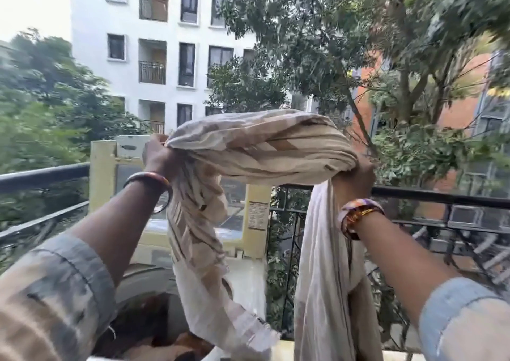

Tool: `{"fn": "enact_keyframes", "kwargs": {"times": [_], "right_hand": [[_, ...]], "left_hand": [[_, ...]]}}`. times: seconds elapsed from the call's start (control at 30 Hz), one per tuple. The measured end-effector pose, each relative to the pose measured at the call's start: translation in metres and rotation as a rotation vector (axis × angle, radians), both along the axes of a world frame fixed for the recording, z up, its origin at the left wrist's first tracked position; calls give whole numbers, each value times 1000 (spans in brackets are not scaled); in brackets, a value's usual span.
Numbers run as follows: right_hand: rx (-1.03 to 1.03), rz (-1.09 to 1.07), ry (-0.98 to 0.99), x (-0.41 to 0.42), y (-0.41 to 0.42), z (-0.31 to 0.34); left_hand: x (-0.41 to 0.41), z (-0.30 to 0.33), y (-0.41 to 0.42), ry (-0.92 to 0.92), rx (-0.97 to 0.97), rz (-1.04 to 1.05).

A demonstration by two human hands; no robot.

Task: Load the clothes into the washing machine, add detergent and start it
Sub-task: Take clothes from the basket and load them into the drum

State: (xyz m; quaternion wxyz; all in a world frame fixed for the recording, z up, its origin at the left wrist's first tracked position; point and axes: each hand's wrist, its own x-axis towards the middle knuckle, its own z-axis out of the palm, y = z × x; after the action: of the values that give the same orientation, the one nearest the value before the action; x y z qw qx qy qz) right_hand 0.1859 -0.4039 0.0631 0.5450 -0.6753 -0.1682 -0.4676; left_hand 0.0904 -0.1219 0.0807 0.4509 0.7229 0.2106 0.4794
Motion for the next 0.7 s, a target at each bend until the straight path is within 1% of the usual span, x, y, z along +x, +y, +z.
{"fn": "enact_keyframes", "kwargs": {"times": [0.03,0.07,0.13,0.17,0.2,0.23,0.27,0.3,0.33,0.37,0.4,0.43,0.47,0.5,0.57,0.6,0.63,0.7], "right_hand": [[1,26,36,-2,10,-2],[-43,67,66,-2,23,-5],[-167,150,139,-3,54,-13],[-225,200,185,-3,69,-20],[-275,252,231,-1,83,-29],[-333,259,275,-2,96,-39],[-443,224,274,-3,106,-52],[-578,173,262,-4,116,-65],[-711,117,242,-4,126,-78],[-823,66,236,-8,134,-89],[-919,26,234,-10,143,-99],[-991,-1,231,-13,152,-106],[-1049,-11,239,-16,160,-112],[-1094,-9,261,-20,168,-115],[-1132,20,307,-24,176,-118],[-1123,61,313,-24,177,-117],[-1110,120,295,-22,175,-118],[-1117,339,336,-15,162,-120]], "left_hand": [[-4,-8,13,64,41,9],[-4,-22,33,241,116,39],[-4,-48,61,696,260,56],[-10,-63,67,931,337,-10],[-12,-77,75,1113,413,-83],[-14,-90,82,1215,399,-142],[-16,-97,82,1286,354,-192],[-14,-106,86,1326,353,-255],[-18,-107,81,1414,433,-289],[-19,-107,77,1433,507,-314],[-14,-112,81,1414,579,-349],[-9,-115,78,1339,553,-438],[-3,-119,75,1238,504,-535],[0,-124,68,1083,450,-650],[8,-133,45,818,432,-820],[13,-139,35,733,472,-842],[18,-146,28,663,527,-821],[29,-154,21,577,600,-712]]}}
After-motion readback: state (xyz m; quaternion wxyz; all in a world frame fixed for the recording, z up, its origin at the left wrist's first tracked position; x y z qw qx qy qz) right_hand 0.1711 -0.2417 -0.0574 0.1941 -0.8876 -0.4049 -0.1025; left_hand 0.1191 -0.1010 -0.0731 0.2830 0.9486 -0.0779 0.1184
